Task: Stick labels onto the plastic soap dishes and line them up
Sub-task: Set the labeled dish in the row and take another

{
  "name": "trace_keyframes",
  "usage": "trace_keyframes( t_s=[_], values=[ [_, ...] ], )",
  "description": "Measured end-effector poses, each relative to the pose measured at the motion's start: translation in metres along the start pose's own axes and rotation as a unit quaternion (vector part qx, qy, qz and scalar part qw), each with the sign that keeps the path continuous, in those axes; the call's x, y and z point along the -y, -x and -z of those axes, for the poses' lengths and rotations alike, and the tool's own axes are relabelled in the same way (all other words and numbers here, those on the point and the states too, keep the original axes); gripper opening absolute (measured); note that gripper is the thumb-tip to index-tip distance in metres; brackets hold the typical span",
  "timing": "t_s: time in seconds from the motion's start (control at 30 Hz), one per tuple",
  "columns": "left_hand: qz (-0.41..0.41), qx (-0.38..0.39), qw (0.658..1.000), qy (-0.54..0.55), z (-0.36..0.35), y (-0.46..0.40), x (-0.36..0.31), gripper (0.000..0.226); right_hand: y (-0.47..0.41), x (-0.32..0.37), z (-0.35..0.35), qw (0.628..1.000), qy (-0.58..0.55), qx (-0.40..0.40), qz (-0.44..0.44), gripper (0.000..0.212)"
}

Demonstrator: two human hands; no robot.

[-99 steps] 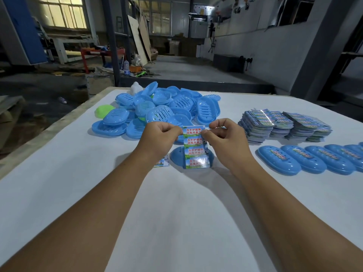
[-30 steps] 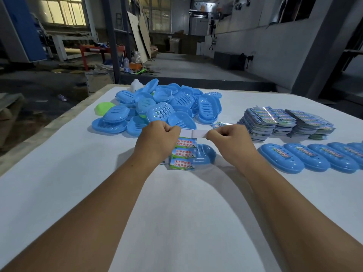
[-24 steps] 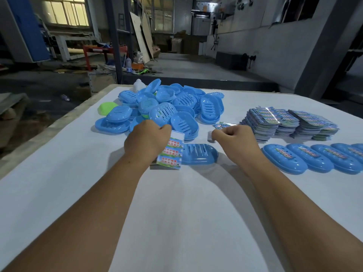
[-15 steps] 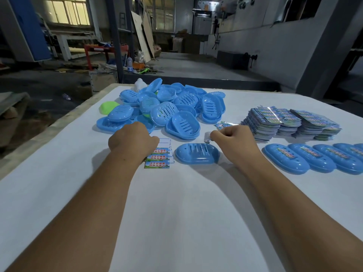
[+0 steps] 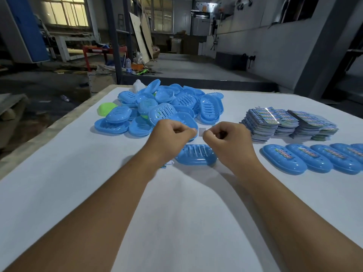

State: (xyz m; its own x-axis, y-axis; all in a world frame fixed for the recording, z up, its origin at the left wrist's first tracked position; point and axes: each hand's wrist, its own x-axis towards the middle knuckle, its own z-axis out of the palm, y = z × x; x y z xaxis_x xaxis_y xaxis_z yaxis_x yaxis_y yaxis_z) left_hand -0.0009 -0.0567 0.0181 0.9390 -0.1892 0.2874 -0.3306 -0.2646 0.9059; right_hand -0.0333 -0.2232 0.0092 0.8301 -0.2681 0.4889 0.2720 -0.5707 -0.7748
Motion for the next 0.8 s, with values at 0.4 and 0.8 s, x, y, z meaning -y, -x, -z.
trace_keyframes(
  t_s=[0.4,0.8],
  values=[
    [0.016,0.033,0.998,0.046,-0.010,0.005,0.002,0.016,-0.001,-0.007,-0.002,1.000,0.018,0.018,0.018,0.024],
    [0.085,0.016,0.995,0.042,0.001,0.002,0.001,0.025,0.001,-0.006,0.001,0.990,0.021,0.076,0.120,0.012]
  ],
)
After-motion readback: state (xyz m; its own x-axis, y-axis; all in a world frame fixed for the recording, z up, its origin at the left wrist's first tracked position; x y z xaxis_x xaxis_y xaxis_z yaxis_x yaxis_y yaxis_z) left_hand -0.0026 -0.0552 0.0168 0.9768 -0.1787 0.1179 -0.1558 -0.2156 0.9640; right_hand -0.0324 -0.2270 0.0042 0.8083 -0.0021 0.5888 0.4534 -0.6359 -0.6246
